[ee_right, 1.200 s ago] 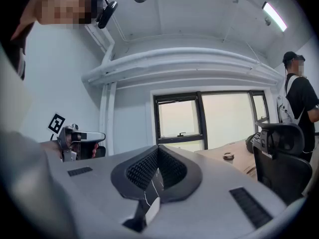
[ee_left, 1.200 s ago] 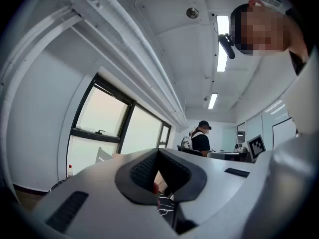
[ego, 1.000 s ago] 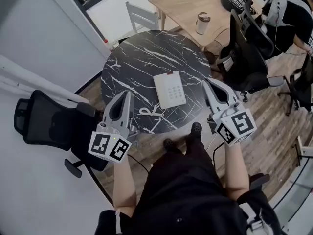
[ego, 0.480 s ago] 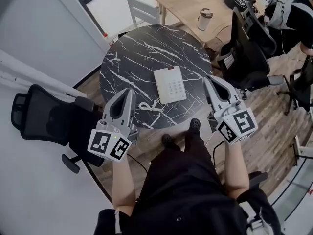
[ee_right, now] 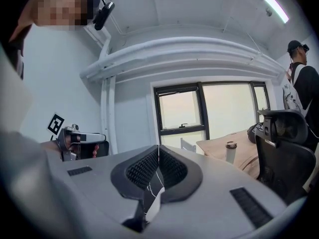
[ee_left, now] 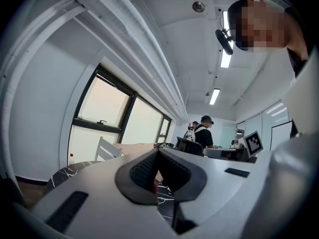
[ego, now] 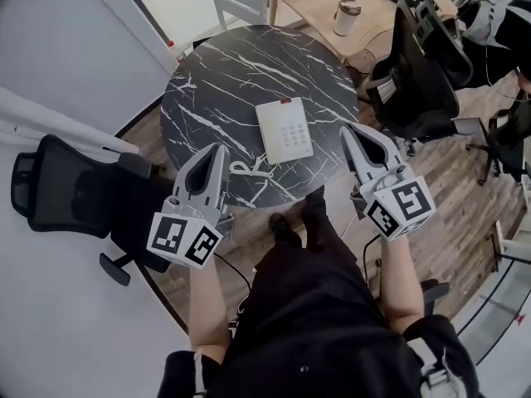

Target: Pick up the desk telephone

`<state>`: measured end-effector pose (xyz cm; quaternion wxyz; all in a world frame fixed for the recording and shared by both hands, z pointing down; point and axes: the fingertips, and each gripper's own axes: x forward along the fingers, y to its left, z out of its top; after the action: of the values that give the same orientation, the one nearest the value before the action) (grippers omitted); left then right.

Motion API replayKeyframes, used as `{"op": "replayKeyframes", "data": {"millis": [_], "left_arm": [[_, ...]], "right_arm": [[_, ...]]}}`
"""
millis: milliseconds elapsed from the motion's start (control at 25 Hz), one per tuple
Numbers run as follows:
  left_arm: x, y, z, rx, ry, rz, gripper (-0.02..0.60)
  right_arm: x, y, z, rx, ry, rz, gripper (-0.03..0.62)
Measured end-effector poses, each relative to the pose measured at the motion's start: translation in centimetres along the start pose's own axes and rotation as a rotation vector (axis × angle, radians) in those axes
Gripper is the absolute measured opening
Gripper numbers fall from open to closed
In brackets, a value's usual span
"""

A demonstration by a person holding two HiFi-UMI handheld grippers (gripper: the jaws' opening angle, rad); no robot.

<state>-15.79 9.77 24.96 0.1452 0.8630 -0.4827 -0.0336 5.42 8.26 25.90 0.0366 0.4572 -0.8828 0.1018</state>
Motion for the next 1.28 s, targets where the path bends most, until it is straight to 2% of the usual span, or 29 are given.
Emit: {"op": "replayKeyframes", "data": {"millis": [360, 760, 1040, 1280], "left_arm": [[2.5, 0.7, -0.4, -0.001, 0.035, 0.021, 0.014], [7.7, 1.8, -0.5, -0.004, 0.059, 0.071, 0.014], [11.6, 1.8, -1.7, -0.043, 0.078, 0.103, 0.014], [14.1, 1.6, -3.6, -0.068, 0.104, 0.173, 0.014]], "right_arm": [[2.4, -1.9, -0.5, 0.015, 0.033, 0.035, 0.031], [7.0, -6.1, -0.9, 0.048, 0.073, 0.101, 0.032], [9.4, -9.7, -2.2, 0.085, 0.118, 0.164, 0.032], [10.9, -12.0, -3.4, 0.096, 0.159, 0.226, 0.032]]}}
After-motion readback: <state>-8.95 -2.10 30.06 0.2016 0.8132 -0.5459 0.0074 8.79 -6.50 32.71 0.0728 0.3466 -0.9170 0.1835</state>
